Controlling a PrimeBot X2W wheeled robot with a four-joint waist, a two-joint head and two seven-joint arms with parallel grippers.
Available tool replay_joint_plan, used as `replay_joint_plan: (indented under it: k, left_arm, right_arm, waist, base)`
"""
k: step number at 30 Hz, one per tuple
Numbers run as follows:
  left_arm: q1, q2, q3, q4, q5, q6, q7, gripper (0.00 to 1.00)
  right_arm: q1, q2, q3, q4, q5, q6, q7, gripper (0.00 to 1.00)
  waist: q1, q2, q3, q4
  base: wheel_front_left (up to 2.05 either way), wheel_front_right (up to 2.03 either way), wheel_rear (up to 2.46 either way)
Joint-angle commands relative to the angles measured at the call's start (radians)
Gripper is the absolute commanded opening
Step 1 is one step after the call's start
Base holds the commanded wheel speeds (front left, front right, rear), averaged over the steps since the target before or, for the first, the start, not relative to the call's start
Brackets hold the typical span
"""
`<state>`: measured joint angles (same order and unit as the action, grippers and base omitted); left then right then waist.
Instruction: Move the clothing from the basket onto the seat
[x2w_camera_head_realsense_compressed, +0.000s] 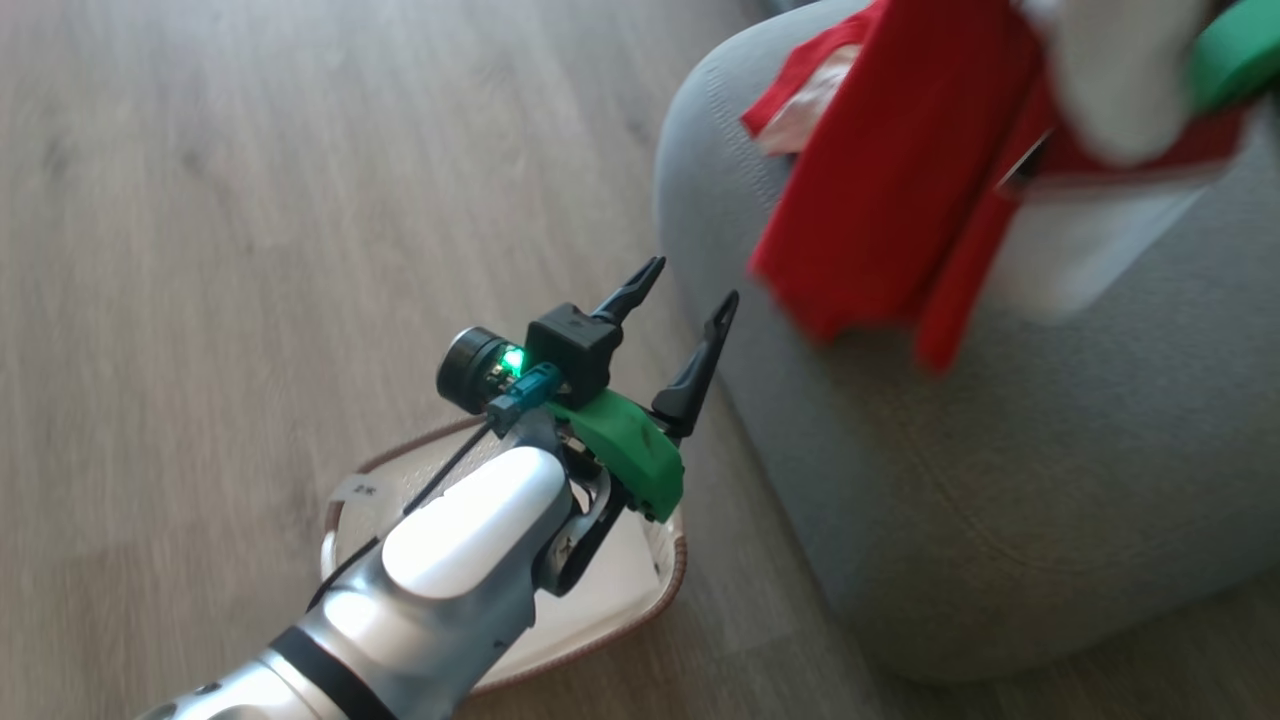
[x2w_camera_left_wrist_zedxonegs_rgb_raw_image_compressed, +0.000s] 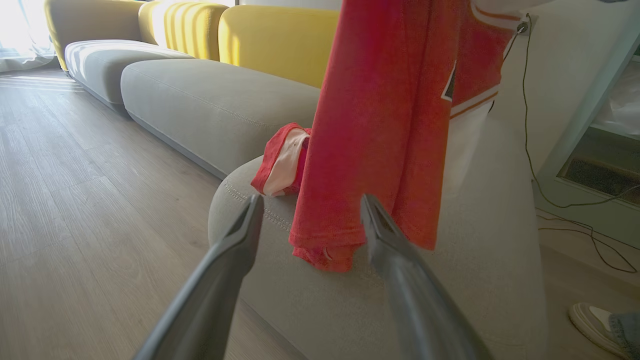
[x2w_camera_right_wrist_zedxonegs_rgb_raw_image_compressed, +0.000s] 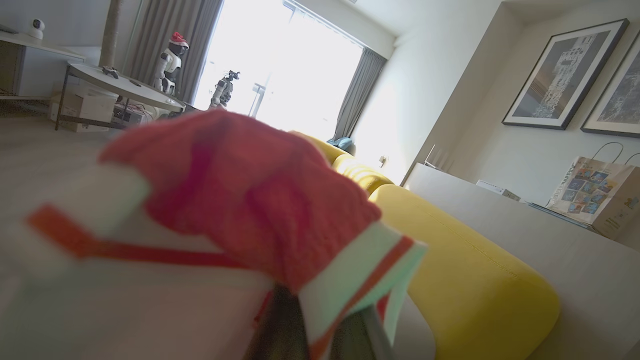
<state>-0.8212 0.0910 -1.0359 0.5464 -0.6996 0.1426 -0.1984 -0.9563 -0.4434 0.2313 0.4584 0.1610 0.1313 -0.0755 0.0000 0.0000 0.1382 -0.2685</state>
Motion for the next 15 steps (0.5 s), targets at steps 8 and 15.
replay_joint_plan:
  k: [8, 15]
  left_arm:
    - [-0.074, 0.014, 0.008, -0.079, 0.043, 0.026, -0.006, 1.00]
    - [-0.103, 0.042, 0.002, -0.153, 0.073, 0.054, 0.004, 1.00]
  right_arm:
    - [-0.263, -0.085, -0.049, 0.153, 0.010, -0.001, 0.047, 0.00]
    - [-0.354, -0.107, -0.094, 0.330, -0.044, -0.001, 0.052, 0.00]
  waist:
    - [0.0000, 0.0000, 0.124, 0.115]
    - [0.0000, 0.0000, 0.229, 0.177]
  base:
    - [0.00, 0.00, 0.00]
    - [0.00, 0.00, 0.00]
